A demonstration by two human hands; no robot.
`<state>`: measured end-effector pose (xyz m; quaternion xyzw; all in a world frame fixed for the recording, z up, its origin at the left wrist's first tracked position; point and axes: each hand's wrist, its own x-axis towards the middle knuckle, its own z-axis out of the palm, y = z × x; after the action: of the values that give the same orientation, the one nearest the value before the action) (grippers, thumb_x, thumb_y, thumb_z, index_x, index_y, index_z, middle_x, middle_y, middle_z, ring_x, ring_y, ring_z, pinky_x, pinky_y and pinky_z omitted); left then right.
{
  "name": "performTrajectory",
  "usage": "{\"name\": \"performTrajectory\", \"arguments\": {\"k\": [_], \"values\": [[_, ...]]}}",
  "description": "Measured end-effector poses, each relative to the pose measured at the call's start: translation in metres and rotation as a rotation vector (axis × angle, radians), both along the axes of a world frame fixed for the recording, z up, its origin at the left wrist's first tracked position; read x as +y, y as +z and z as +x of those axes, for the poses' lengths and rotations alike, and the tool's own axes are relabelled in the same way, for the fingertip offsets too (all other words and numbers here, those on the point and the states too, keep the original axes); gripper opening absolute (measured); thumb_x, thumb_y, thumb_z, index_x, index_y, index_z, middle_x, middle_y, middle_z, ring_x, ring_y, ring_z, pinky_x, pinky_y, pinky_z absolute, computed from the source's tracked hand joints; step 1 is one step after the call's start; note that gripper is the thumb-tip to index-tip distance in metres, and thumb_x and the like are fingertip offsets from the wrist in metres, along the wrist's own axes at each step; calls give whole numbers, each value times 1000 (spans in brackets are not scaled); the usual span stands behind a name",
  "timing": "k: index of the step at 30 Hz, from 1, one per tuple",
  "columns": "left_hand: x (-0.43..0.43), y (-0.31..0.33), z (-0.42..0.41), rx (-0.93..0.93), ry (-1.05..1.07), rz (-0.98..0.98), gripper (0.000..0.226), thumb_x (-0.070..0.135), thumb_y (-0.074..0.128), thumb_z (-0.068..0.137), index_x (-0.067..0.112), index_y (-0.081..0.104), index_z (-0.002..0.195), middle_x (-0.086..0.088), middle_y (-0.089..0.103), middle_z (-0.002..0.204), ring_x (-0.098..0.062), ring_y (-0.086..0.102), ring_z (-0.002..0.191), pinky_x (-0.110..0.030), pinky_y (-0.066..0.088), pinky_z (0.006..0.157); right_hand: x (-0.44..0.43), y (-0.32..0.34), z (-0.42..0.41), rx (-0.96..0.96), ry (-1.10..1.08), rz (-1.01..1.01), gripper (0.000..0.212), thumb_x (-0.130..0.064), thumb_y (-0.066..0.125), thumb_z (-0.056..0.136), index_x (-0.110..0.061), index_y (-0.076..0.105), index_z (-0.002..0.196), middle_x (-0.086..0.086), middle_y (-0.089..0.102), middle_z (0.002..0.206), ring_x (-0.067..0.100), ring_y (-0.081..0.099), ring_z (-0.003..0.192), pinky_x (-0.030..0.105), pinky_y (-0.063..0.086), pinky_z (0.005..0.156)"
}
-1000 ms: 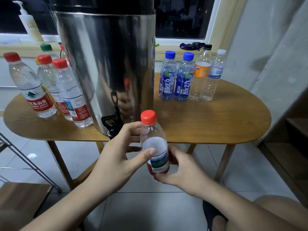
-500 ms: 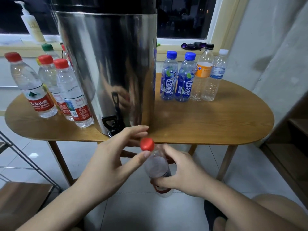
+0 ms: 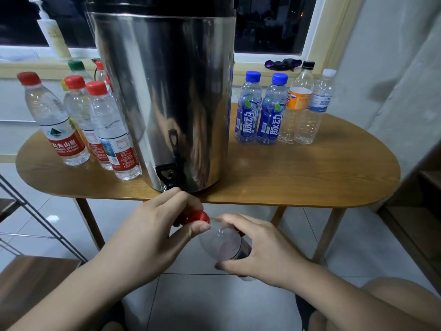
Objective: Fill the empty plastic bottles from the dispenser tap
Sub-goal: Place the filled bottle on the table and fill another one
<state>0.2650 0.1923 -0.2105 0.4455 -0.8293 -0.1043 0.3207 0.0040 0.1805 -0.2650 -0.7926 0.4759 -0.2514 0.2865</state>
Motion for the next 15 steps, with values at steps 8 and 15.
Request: {"name": "performTrajectory", "arguments": {"k": [8,15], "values": [[-1,6,12,-144,-104,-43,24,63,71,100,41,67,108,26,62,101,-2,62,83,-19,50,67,-2,-5,2,54,58,29,84,-46,97,73,-45,56,147,-27,62,130,-1,59,123,19,50,97],[-7,4,23,-114,-168,20,26,42,81,95,43,72,119,28,66,111,0,67,94,-14,51,76,-3,-5,-1,17,68,63,84,-42,99,74,-45,58,148,-28,63,132,-7,59,124,9,46,95]]}}
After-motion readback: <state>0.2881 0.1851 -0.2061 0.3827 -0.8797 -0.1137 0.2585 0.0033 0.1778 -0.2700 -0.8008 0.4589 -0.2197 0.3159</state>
